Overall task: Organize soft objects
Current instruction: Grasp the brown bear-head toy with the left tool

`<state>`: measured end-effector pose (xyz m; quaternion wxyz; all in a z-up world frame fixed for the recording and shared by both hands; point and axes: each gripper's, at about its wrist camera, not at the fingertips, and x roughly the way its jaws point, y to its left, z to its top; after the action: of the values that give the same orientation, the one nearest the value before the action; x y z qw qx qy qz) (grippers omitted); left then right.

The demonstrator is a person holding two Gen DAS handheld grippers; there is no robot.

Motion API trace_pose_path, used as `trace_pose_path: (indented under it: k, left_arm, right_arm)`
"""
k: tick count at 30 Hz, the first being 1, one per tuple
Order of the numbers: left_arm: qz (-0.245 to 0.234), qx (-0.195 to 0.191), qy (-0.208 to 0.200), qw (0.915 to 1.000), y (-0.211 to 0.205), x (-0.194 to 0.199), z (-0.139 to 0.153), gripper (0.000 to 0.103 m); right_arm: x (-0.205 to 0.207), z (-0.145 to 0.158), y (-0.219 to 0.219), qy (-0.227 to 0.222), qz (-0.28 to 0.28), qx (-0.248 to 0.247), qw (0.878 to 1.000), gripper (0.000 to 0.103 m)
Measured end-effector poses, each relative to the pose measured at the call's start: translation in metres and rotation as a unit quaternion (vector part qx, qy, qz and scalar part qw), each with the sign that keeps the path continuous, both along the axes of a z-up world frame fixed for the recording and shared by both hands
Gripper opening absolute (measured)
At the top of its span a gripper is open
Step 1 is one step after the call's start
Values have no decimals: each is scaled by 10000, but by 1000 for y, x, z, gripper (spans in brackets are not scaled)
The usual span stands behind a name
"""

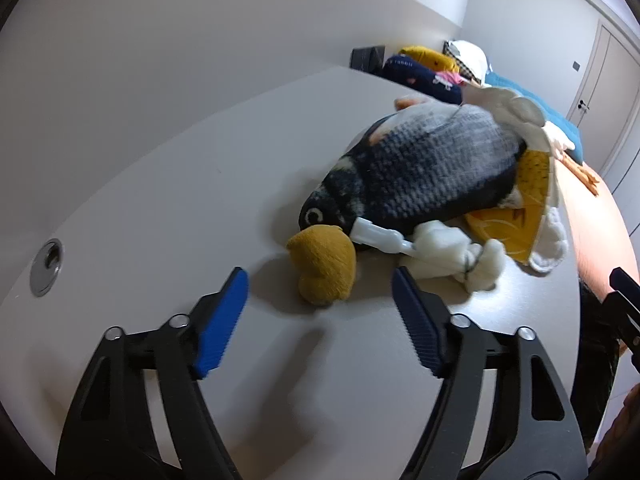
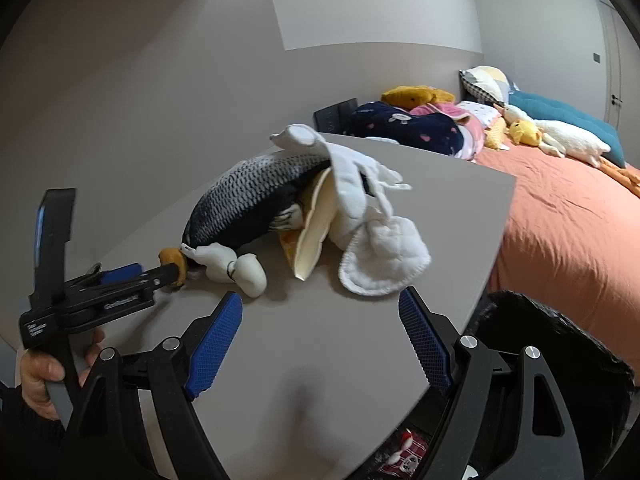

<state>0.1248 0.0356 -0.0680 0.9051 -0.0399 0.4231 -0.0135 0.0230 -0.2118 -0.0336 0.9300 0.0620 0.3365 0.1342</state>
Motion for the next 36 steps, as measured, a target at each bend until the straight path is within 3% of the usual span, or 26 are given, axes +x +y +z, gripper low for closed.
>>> trace_pose_path:
  k: [3,12,16,23,36]
  left_arm:
    - [2,-113,191,9998,6,12,-9,58]
    - [-36,-134,281,9995,10,29,-18,55]
    - [-169,-87,265,9995,8,30,-19,36]
    - [22,23,230,9997,23,23,-9,36]
    - [1044,45,35,9945,99,-1,28,36]
  right_arm:
    - [6,-1,7,-2,127,-12,9999,81]
    - [21,-4,33,44,530,-97,9985,81]
    - [27,-3,46,89,813,-26,9966,81]
    - [39,-3,68,199,1185,-101,9927,81]
    - [73,-23,110,492,1786,-787,9795,81]
